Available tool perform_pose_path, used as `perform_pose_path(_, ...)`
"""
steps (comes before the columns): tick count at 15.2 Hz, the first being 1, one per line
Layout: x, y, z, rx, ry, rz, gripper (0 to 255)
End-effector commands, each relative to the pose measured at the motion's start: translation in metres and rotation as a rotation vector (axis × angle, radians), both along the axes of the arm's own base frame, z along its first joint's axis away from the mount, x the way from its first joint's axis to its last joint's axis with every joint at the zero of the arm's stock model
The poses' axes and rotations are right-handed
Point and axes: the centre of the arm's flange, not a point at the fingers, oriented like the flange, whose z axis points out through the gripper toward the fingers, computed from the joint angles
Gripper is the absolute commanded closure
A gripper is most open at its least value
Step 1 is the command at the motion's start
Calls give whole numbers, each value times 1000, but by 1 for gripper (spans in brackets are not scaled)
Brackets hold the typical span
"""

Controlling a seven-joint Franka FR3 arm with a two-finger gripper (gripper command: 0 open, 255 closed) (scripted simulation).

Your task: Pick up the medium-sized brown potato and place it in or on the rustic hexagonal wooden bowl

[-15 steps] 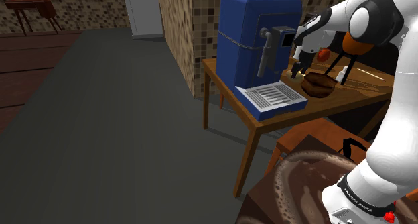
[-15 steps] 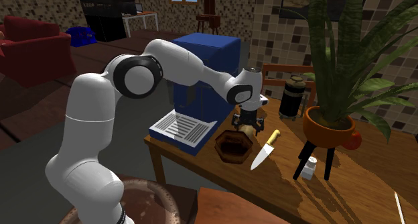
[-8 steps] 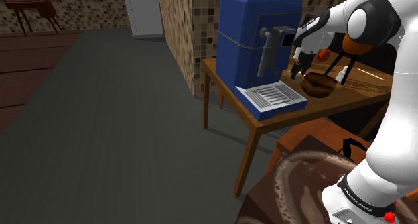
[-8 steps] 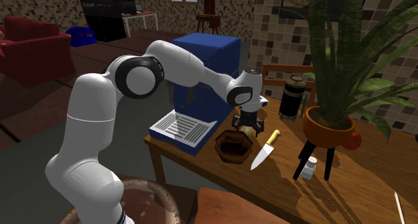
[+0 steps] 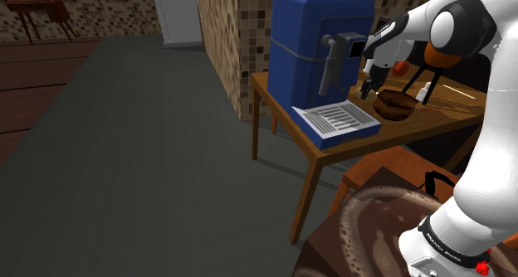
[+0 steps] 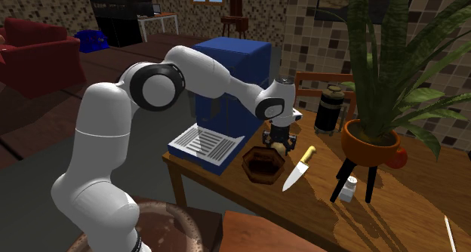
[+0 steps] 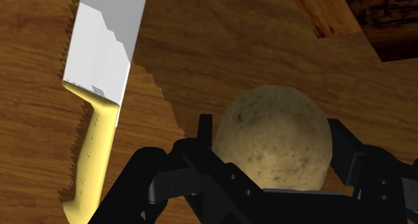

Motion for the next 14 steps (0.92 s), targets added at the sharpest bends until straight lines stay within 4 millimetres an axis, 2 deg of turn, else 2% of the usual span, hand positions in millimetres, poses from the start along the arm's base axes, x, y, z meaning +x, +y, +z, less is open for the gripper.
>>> perform_pose_path(1, 4, 4, -5, 5, 6, 9, 255)
perform_pose_path(3, 5, 5, -2, 5, 6, 9, 255)
perform_pose_path(14, 5, 5, 56, 5, 6, 9, 255)
